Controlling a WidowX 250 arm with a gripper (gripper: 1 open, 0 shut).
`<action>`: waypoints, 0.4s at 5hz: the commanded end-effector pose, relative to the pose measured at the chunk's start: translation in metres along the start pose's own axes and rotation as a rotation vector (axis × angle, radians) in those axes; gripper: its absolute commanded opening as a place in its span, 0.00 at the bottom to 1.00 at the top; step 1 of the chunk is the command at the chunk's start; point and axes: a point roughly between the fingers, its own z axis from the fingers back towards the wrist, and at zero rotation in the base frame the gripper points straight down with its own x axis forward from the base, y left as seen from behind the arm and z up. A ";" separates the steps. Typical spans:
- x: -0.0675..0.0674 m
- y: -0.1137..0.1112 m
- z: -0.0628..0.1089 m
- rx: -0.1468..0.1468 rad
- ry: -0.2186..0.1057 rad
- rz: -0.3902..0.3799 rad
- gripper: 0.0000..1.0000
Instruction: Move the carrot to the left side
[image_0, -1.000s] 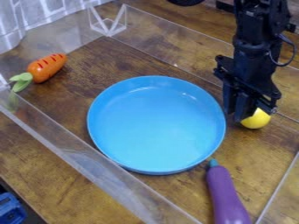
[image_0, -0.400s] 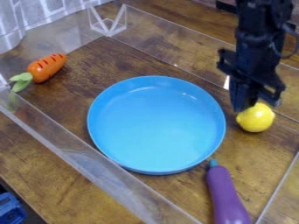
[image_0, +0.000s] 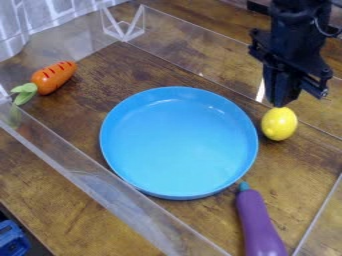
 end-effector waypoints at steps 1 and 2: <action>0.013 0.006 0.034 0.018 -0.107 0.009 1.00; 0.015 0.004 0.031 0.016 -0.112 0.003 1.00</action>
